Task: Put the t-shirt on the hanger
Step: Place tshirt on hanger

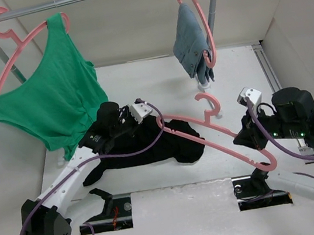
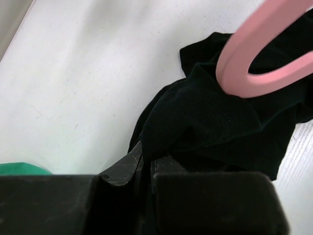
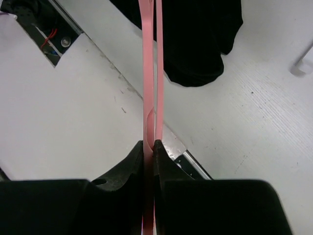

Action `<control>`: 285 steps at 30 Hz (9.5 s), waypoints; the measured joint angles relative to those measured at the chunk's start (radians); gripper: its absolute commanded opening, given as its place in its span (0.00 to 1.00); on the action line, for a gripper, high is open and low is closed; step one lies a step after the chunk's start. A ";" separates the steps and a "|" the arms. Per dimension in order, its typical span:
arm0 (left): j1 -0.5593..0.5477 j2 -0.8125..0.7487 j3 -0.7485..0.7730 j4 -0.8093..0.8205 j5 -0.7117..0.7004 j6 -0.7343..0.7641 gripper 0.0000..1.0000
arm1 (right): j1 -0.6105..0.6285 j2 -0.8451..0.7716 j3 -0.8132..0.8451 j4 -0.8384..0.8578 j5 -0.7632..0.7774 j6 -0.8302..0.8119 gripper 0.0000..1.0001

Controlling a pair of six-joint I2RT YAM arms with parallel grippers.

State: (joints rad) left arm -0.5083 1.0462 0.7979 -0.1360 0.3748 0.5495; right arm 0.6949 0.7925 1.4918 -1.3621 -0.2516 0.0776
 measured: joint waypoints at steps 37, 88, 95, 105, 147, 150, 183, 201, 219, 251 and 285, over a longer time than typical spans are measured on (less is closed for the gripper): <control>0.006 0.150 0.578 -0.384 0.212 0.126 0.00 | 0.000 -0.208 -0.425 0.520 -0.223 -0.054 0.00; -0.035 0.289 0.863 -0.674 0.299 0.307 0.00 | 0.000 -0.140 -0.446 0.625 0.010 -0.152 0.00; -0.040 0.294 0.920 -0.708 0.346 0.269 0.00 | 0.000 -0.103 -0.487 0.704 0.073 -0.198 0.00; -0.041 0.288 0.901 -0.647 0.175 0.220 0.00 | 0.002 -0.207 -0.465 0.639 0.191 -0.212 0.00; -0.237 0.241 0.735 -0.511 0.036 0.327 0.57 | 0.000 -0.051 -0.610 1.036 -0.093 -0.310 0.00; -0.237 0.228 0.687 -0.494 0.039 0.359 0.59 | 0.000 -0.051 -0.610 1.037 -0.107 -0.310 0.00; 0.020 0.283 0.554 -0.603 0.444 0.600 0.53 | -0.006 -0.004 -0.589 0.997 -0.147 -0.348 0.00; 0.053 0.325 0.591 -0.542 0.522 0.487 0.00 | -0.005 0.040 -0.537 1.036 -0.092 -0.338 0.63; 0.048 0.197 0.410 -0.179 0.196 -0.182 0.00 | 0.115 0.127 -0.298 0.972 0.479 -0.051 0.80; 0.059 0.192 0.341 -0.053 0.269 -0.284 0.00 | 0.336 0.555 -0.541 1.111 0.740 0.587 0.60; 0.125 0.150 0.296 -0.089 0.347 -0.245 0.00 | 0.372 0.401 -0.761 1.041 0.938 0.859 0.00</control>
State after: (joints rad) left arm -0.3836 1.1957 1.0935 -0.2245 0.7216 0.3050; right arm 1.0668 1.1931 0.7307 -0.3206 0.6861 0.9371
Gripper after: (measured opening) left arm 0.348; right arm 0.036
